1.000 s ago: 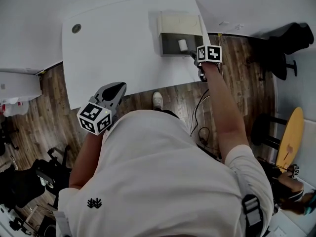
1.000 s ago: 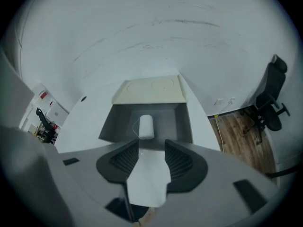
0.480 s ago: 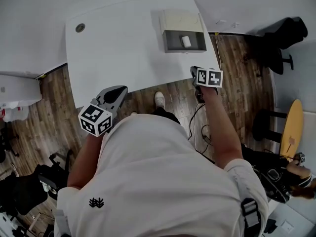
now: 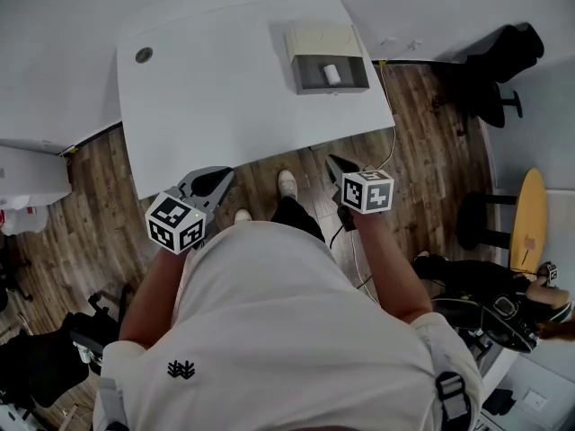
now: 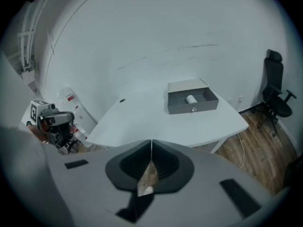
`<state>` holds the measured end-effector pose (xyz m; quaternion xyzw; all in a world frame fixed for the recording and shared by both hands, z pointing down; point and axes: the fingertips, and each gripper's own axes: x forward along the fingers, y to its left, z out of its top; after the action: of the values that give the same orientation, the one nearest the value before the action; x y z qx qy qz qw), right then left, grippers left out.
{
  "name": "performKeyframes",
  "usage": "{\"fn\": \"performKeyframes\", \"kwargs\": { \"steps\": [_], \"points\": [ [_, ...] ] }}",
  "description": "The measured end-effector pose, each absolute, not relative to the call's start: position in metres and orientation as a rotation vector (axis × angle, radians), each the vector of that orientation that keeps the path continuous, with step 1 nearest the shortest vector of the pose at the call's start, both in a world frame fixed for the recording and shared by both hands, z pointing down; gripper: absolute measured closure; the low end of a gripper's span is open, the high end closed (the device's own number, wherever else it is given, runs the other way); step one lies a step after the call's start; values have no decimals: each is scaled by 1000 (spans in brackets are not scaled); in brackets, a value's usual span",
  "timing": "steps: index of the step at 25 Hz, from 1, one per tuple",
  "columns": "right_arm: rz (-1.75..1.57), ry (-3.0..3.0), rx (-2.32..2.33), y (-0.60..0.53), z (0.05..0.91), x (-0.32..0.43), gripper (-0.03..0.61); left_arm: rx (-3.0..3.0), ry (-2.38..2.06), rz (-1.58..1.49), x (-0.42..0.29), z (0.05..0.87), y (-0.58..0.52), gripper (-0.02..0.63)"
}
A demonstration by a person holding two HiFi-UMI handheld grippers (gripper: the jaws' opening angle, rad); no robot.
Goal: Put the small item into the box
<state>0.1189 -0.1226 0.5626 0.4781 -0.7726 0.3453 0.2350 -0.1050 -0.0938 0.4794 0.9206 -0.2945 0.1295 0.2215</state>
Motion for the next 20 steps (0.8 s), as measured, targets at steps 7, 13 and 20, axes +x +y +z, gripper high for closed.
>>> {"fn": "performKeyframes", "kwargs": {
  "steps": [7,13,20],
  "points": [
    [881,-2236,1245,-77,542,83,571,2573,-755,378,-102,482,-80,607],
    [823,-2275,1207,-65,532,64,572,2577,-731,381,-104,484,-72,607],
    [772,-2312,1189,-62,521,48,572,2565,-745,380,-116,486,-65,607]
  ]
}}
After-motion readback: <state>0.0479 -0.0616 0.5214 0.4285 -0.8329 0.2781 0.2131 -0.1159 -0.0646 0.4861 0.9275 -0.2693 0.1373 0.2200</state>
